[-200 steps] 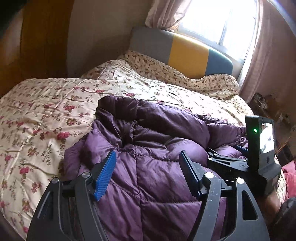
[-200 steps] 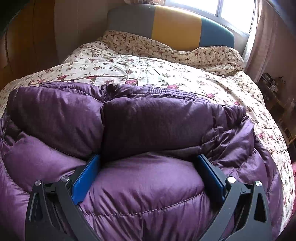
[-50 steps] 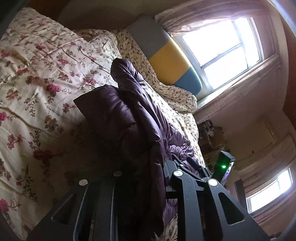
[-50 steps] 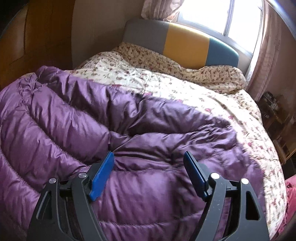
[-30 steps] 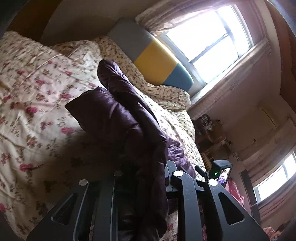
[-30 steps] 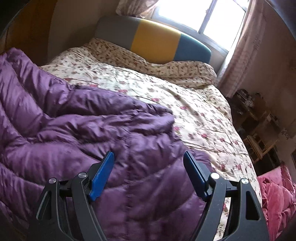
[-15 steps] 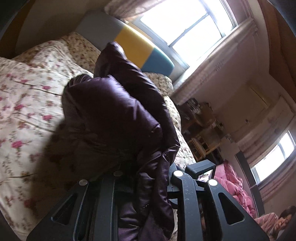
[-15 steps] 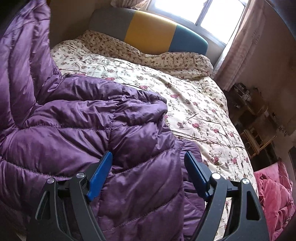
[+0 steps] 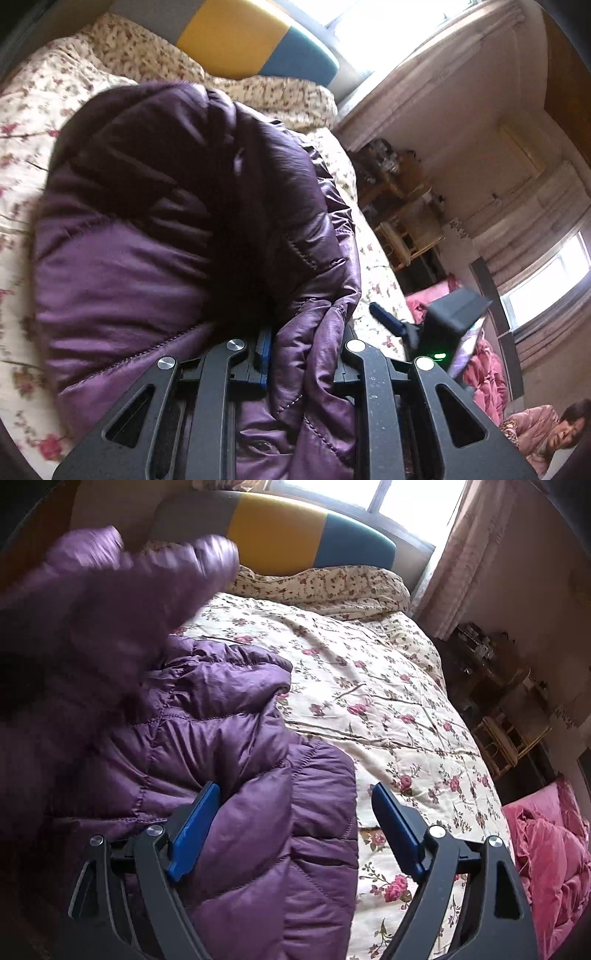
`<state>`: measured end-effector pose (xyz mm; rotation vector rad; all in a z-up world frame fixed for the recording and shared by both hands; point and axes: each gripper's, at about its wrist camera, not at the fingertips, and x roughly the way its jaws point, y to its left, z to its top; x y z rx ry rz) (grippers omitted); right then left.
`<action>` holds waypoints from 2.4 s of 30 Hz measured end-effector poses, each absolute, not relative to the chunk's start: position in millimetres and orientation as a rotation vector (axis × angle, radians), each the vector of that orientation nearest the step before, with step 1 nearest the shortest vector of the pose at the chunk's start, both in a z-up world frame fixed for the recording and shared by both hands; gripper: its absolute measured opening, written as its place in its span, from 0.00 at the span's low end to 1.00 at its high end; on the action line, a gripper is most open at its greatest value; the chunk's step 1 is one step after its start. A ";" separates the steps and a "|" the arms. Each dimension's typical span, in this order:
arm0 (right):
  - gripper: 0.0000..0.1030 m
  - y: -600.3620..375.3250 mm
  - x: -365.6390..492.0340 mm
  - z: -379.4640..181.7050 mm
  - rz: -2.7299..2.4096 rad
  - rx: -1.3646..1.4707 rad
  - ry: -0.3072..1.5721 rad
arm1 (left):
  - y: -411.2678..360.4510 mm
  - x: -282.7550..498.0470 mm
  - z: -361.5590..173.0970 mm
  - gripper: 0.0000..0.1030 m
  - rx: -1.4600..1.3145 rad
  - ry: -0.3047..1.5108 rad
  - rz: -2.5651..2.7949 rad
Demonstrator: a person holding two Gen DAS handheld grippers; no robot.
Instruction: Fold large clothes
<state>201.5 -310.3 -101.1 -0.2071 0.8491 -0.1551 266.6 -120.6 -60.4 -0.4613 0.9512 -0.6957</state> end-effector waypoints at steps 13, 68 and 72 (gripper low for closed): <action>0.81 -316.9 191.8 -100.1 -0.184 -0.184 0.858 | -148.0 262.6 -61.5 0.30 -0.286 0.954 -0.673; 0.21 -195.0 107.7 -21.5 0.024 -0.251 0.809 | 15.6 157.6 -64.6 0.49 -0.241 0.787 -0.353; 0.14 -202.2 108.1 -35.2 0.007 -0.250 0.843 | 6.3 162.3 -59.3 0.48 -0.232 0.775 -0.403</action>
